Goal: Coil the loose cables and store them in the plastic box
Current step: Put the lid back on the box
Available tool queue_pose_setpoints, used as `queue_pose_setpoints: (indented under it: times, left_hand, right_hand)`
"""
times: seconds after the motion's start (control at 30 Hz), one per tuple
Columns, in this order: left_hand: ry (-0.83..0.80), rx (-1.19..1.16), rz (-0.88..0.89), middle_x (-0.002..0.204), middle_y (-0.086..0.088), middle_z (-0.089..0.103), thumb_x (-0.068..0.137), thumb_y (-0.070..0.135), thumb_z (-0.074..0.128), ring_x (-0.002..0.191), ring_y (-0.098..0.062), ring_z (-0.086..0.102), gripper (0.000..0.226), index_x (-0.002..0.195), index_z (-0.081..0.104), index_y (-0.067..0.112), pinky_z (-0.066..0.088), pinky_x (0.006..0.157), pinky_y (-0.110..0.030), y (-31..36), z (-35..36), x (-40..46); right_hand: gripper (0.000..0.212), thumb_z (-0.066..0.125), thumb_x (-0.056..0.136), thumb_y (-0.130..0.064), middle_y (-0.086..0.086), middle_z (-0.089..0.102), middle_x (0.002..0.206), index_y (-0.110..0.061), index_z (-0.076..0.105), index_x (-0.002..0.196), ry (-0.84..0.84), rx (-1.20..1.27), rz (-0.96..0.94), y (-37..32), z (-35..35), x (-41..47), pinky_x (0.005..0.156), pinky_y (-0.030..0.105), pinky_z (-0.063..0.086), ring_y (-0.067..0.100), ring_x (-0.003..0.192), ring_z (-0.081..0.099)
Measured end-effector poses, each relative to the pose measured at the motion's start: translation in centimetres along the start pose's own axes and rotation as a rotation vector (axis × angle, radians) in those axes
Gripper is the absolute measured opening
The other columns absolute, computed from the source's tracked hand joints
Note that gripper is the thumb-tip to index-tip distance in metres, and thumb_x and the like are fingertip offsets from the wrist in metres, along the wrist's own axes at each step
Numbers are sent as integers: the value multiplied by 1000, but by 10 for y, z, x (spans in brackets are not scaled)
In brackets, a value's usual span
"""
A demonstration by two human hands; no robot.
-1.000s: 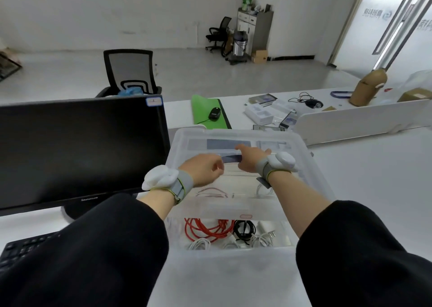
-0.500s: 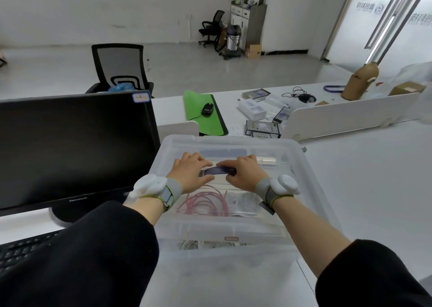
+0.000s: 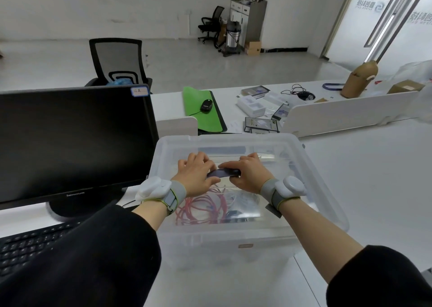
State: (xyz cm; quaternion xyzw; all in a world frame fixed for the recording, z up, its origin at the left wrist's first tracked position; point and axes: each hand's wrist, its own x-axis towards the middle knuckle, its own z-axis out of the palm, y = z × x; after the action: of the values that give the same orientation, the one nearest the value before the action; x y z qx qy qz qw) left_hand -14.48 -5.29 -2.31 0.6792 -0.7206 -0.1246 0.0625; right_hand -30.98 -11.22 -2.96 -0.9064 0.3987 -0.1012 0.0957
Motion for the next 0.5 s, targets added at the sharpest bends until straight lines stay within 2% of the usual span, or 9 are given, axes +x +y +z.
queue_pose_setpoints:
  times: [0.2,0.3,0.4,0.5]
  left_hand:
    - [10,-14,-4,126,1,38,94,47,46,122,-20,30,34,120,51,26,23,98,-36,-3,14,-5]
    - [45,-36,-16,128,2,38,94,47,46,123,-20,31,35,123,51,29,20,101,-36,-5,22,-6]
    - [40,-65,-4,128,3,39,94,45,47,124,-18,32,35,125,50,29,21,103,-35,-7,22,-6]
    - [84,-282,1,124,-1,50,98,31,45,121,-19,42,27,121,55,21,30,102,-34,-15,15,-7]
  right_hand:
    - [49,50,82,-23,2,70,95,-35,54,130,-42,-27,22,-1,12,-5,92,31,25,21,94,55]
    - [61,33,73,-39,-1,68,91,-34,54,130,-23,-21,39,2,19,-8,90,31,26,21,96,53]
    - [82,15,62,-53,-4,52,83,-34,54,131,-31,-21,44,1,19,-9,90,32,25,19,97,46]
    - [86,12,58,-55,-6,45,92,-35,56,129,-73,69,100,-2,15,-6,89,31,23,18,104,41]
